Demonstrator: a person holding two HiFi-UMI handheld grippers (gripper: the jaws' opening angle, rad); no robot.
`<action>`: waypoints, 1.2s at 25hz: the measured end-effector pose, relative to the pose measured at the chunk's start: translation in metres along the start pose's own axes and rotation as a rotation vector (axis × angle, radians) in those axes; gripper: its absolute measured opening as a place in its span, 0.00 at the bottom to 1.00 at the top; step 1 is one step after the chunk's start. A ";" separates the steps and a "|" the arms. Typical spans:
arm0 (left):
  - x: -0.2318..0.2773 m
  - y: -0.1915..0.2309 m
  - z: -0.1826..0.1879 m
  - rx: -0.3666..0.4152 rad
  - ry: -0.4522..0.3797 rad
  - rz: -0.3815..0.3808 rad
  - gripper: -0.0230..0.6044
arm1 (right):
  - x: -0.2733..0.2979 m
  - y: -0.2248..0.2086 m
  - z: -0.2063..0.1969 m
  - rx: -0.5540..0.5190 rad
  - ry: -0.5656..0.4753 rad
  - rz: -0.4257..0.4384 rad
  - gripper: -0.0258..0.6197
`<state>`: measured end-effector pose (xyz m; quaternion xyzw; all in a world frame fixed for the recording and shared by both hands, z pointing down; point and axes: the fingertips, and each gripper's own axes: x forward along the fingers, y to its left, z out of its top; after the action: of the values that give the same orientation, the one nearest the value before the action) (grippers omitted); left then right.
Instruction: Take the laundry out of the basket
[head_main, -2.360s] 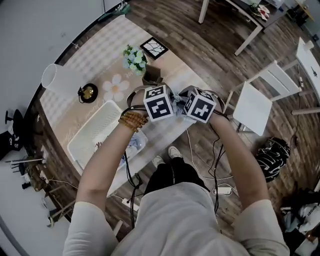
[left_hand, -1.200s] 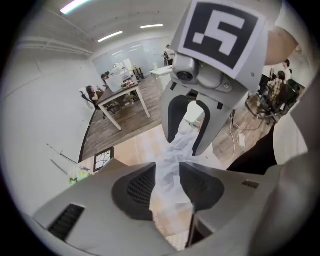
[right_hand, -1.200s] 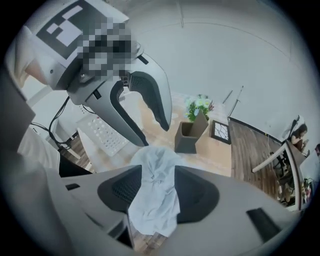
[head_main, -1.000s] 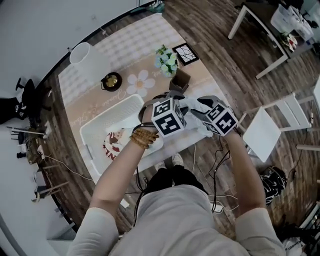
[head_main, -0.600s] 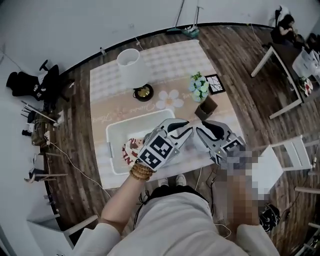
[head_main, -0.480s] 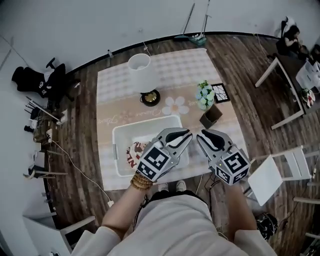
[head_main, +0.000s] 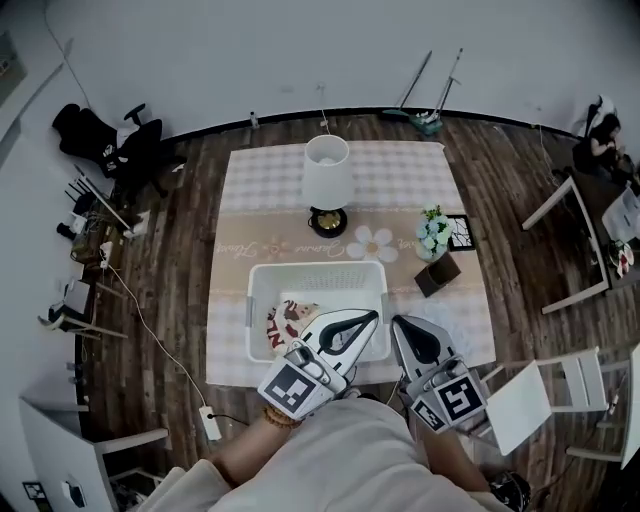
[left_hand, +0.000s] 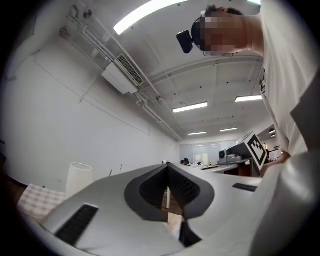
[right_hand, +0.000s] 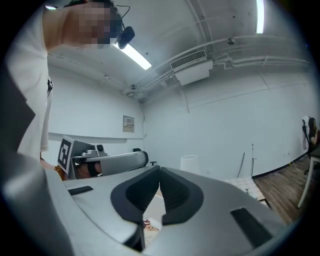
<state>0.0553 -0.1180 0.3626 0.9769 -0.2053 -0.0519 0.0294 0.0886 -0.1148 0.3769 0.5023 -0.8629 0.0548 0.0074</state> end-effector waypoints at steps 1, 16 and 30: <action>-0.001 0.001 -0.002 -0.004 0.005 0.010 0.07 | 0.000 0.000 -0.001 0.000 0.003 0.001 0.04; -0.055 0.039 -0.005 0.012 0.050 0.179 0.08 | 0.042 0.034 -0.013 -0.010 0.037 0.083 0.04; -0.125 0.076 -0.017 0.020 0.116 0.325 0.19 | 0.093 0.093 -0.036 -0.085 0.114 0.252 0.12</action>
<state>-0.0863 -0.1362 0.3965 0.9324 -0.3590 0.0118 0.0395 -0.0398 -0.1460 0.4108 0.3853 -0.9189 0.0474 0.0707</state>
